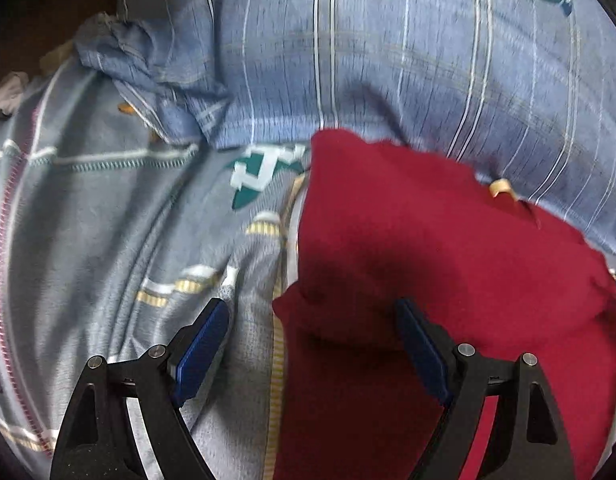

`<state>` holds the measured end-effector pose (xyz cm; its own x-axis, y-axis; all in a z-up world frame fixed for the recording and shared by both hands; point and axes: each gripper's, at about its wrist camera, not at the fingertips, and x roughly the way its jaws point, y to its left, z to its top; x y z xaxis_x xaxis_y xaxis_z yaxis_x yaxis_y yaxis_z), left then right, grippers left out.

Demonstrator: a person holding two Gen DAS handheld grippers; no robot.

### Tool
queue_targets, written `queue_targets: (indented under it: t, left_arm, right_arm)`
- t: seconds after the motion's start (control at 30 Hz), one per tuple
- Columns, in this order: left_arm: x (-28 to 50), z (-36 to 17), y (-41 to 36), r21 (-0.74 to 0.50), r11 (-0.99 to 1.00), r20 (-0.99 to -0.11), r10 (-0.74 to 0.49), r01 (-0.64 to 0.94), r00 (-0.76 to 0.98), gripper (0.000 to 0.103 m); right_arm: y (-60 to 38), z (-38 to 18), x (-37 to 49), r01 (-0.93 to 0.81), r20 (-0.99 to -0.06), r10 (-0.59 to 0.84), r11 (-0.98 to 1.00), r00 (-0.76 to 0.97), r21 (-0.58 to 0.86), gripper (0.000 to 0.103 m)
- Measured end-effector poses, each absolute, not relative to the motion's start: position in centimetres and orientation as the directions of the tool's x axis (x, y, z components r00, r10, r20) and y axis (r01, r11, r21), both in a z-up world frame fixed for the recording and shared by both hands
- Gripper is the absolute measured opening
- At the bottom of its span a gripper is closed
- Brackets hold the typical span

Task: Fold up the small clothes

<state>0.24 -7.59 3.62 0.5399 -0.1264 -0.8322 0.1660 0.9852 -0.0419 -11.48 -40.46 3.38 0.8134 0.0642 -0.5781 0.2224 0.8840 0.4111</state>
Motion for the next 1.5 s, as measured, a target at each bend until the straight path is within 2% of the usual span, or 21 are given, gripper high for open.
queue_targets:
  t: [0.03,0.1,0.13,0.2,0.27,0.33,0.43,0.57,0.67,0.77,0.87,1.03,1.17,1.3,1.5]
  left_arm:
    - [0.5,3.2,-7.7,-0.043,0.986,-0.838,-0.124,0.161,0.531,0.087]
    - [0.6,2.9,-7.6,-0.054,0.987,-0.832,-0.129,0.152,0.540,0.087]
    - [0.6,3.0,-7.6,-0.051,0.987,-0.831,-0.126,0.153,0.541,0.087]
    - [0.6,3.0,-7.9,-0.031,0.987,-0.827,-0.115,0.160,0.550,0.087]
    - [0.2,3.0,-8.0,-0.014,0.986,-0.822,-0.106,0.167,0.560,0.087]
    - [0.0,3.1,-8.0,-0.004,0.986,-0.817,-0.100,0.167,0.567,0.086]
    - [-0.6,3.4,-8.0,-0.005,0.986,-0.815,-0.099,0.164,0.571,0.086]
    - [-1.1,3.7,-7.9,0.004,0.985,-0.807,-0.099,0.173,0.582,0.086]
    - [-1.6,4.2,-8.1,0.017,0.981,-0.795,-0.104,0.193,0.598,0.086]
    - [-2.3,5.0,-8.0,0.016,0.979,-0.782,-0.116,0.206,0.613,0.086]
    - [-2.8,5.6,-7.9,0.014,0.978,-0.768,-0.123,0.207,0.629,0.086]
    - [-3.3,6.1,-7.7,-0.003,0.977,-0.756,-0.142,0.213,0.639,0.086]
    - [-3.4,6.1,-7.8,0.012,0.976,-0.757,-0.132,0.216,0.639,0.086]
    - [-3.1,5.7,-7.9,0.011,0.975,-0.767,-0.133,0.220,0.628,0.086]
    - [-2.1,4.7,-8.0,-0.013,0.973,-0.802,-0.149,0.232,0.579,0.086]
  right_arm:
    - [-39.6,3.2,-10.5,0.206,-0.599,0.051,0.913,0.799,0.353,0.066]
    - [-38.3,2.0,-9.1,0.256,-0.700,-0.054,0.948,0.712,0.188,0.047]
    - [-37.8,1.5,-8.9,0.271,-0.725,-0.098,0.954,0.682,0.126,0.047]
    - [-36.9,2.2,-9.8,0.284,-0.714,-0.171,0.958,0.679,0.041,0.047]
    - [-36.8,3.3,-11.1,0.292,-0.684,-0.201,0.956,0.701,0.018,0.051]
    - [-37.1,4.0,-12.3,0.299,-0.653,-0.193,0.953,0.733,0.054,0.052]
    - [-37.1,4.5,-12.4,0.241,-0.626,-0.100,0.960,0.773,0.143,0.051]
    - [-36.0,4.7,-11.5,0.175,-0.593,-0.039,0.969,0.804,0.173,0.053]
    - [-35.2,3.8,-10.5,0.157,-0.615,-0.019,0.973,0.788,0.171,0.055]
    - [-35.3,2.1,-9.2,0.177,-0.681,-0.020,0.971,0.732,0.161,0.055]
    - [-35.1,2.4,-9.6,0.171,-0.683,-0.028,0.975,0.730,0.143,0.055]
    - [-36.0,2.4,-10.8,0.180,-0.669,0.001,0.963,0.743,0.202,0.056]
    - [-36.3,2.6,-11.2,0.198,-0.656,-0.007,0.956,0.755,0.217,0.062]
    - [-36.8,2.8,-11.4,0.211,-0.647,-0.013,0.950,0.762,0.230,0.063]
    - [-37.1,1.5,-10.7,0.237,-0.690,-0.024,0.947,0.723,0.216,0.064]
